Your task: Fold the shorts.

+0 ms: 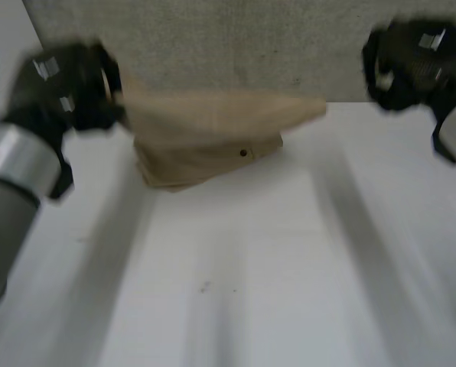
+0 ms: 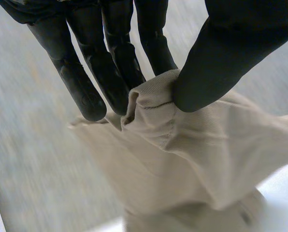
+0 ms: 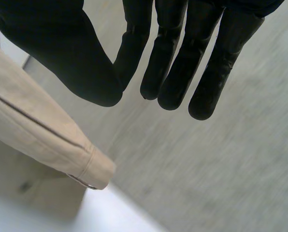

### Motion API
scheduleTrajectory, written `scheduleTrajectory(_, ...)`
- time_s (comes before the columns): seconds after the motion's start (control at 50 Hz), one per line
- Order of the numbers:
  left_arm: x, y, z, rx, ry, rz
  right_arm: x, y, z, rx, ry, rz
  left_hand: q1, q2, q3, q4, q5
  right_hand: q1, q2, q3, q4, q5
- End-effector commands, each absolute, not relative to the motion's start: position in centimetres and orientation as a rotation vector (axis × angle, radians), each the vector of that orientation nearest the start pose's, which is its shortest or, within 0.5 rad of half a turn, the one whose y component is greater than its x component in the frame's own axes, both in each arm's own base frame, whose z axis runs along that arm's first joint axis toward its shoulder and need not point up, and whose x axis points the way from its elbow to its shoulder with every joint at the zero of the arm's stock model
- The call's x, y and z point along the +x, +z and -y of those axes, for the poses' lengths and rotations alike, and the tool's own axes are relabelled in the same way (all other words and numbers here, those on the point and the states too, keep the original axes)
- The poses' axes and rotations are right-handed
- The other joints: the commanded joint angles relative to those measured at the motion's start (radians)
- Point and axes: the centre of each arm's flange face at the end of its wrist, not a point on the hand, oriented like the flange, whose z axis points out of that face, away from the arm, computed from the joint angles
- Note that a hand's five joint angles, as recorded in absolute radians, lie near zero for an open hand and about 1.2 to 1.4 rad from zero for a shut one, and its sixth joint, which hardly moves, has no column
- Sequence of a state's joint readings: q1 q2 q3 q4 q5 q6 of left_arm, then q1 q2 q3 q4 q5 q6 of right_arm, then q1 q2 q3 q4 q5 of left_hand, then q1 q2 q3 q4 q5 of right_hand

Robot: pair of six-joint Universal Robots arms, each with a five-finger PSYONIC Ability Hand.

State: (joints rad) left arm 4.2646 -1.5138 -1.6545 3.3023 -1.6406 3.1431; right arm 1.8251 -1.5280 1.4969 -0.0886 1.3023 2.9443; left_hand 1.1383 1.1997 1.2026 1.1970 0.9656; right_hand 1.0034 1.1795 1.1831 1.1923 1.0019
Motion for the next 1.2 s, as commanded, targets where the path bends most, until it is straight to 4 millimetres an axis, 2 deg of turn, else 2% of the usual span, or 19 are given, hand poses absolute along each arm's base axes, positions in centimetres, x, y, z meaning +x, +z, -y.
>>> scheduleTrajectory(0.02,-24.3,24.3,19.0,0.591,-2.321,-2.488,22.3,25.0,26.3,-0.842,-1.853,-2.073,0.258,0.197,0.194,0.199,0.256,0.393,0.217,0.213,0.204,0.22)
scheduleTrajectory(0.04,-24.3,24.1,18.8,0.599,-2.317,-2.496,22.3,24.2,26.4,-0.848,-1.821,-2.094,0.258,0.197,0.194,0.199,0.256,0.393,0.217,0.213,0.204,0.22)
scheduleTrajectory(0.1,-24.8,24.1,18.2,0.629,-2.325,-2.501,22.4,22.0,26.1,-0.847,-1.721,-2.141,0.258,0.197,0.194,0.199,0.256,-0.176,-0.352,-0.356,-0.365,-0.349)
scheduleTrajectory(0.16,-25.3,25.3,18.0,0.65,-2.386,-2.465,22.5,20.8,25.7,-0.828,-1.659,-2.167,0.258,0.197,0.194,0.199,0.256,-0.342,-0.519,-0.522,-0.531,-0.515)
scheduleTrajectory(0.18,-25.5,25.8,18.0,0.653,-2.41,-2.447,22.5,20.0,25.7,-0.808,-1.628,-2.181,0.258,0.197,0.194,0.199,0.256,-0.465,-0.641,-0.645,-0.654,-0.638)
scheduleTrajectory(0.24,-26.2,27.9,17.7,0.663,-2.503,-2.391,22.6,18.6,25.7,-0.764,-1.584,-2.201,0.258,0.197,0.194,0.199,0.256,-0.563,-0.739,-0.743,-0.752,-0.736)
scheduleTrajectory(0.32,-26.6,30.5,17.2,0.664,-2.625,-2.306,22.6,18.0,25.8,-0.643,-1.552,-2.196,0.258,0.197,0.194,0.199,0.256,-0.716,-0.892,-0.895,-0.905,-0.889)
scheduleTrajectory(0.46,-27.1,33.0,16.8,0.628,-2.715,-2.254,23.5,17.4,26.4,-0.448,-1.492,-2.139,0.258,0.197,0.194,0.199,0.256,-0.731,-0.907,-0.91,-0.919,-0.904)
scheduleTrajectory(0.6,-27.8,34.5,16.1,0.603,-2.782,-2.23,26.4,16.9,26.6,-0.478,-1.526,-2.077,0.258,0.197,0.194,0.199,0.256,-0.71,-0.886,-0.89,-0.899,-0.883)
scheduleTrajectory(0.68,-28.0,35.2,16.2,0.572,-2.805,-2.208,27.6,15.2,26.9,-0.479,-1.493,-2.11,0.258,0.197,0.194,0.199,0.256,-0.692,-0.869,-0.872,-0.881,-0.865)
scheduleTrajectory(0.78,-28.1,35.1,16.4,0.561,-2.8,-2.209,29.0,13.6,26.1,-0.496,-1.416,-2.129,0.258,0.197,0.194,0.199,0.256,-0.599,-0.775,-0.778,-0.788,-0.772)
scheduleTrajectory(0.9,-28.5,33.9,17.4,0.574,-2.741,-2.246,28.5,14.3,25.8,-0.465,-1.411,-2.138,0.258,0.197,0.194,0.199,0.256,-0.596,-0.772,-0.775,-0.784,-0.769)
scheduleTrajectory(1.0,-28.4,33.3,17.9,0.569,-2.709,-2.262,27.7,17.2,25.3,-0.463,-1.49,-2.101,0.258,0.197,0.194,0.199,0.256,-0.593,-0.769,-0.772,-0.781,-0.766)
scheduleTrajectory(1.02,-28.4,33.3,17.9,0.568,-2.708,-2.265,27.1,18.1,25.2,-0.456,-1.515,-2.094,0.258,0.197,0.194,0.199,0.256,-0.59,-0.766,-0.769,-0.779,-0.763)
scheduleTrajectory(1.08,-28.3,33.2,18.0,0.563,-2.702,-2.266,25.9,19.0,25.3,-0.435,-1.551,-2.105,0.258,0.197,0.194,0.199,0.256,-0.575,-0.751,-0.755,-0.764,-0.748)
scheduleTrajectory(1.1,-28.3,33.2,18.0,0.563,-2.702,-2.266,24.9,19.3,25.2,-0.423,-1.557,-2.128,0.258,0.197,0.194,0.199,0.256,-0.563,-0.739,-0.743,-0.752,-0.736)
scheduleTrajectory(1.16,-28.3,33.3,18.1,0.561,-2.706,-2.264,23.5,18.7,24.2,-0.411,-1.502,-2.207,0.258,0.197,0.194,0.199,0.256,-0.566,-0.742,-0.746,-0.755,-0.739)
scheduleTrajectory(1.2,-28.3,33.5,18.2,0.556,-2.716,-2.255,23.2,17.9,23.4,-0.409,-1.442,-2.245,0.258,0.197,0.194,0.199,0.256,-0.572,-0.748,-0.752,-0.761,-0.745)
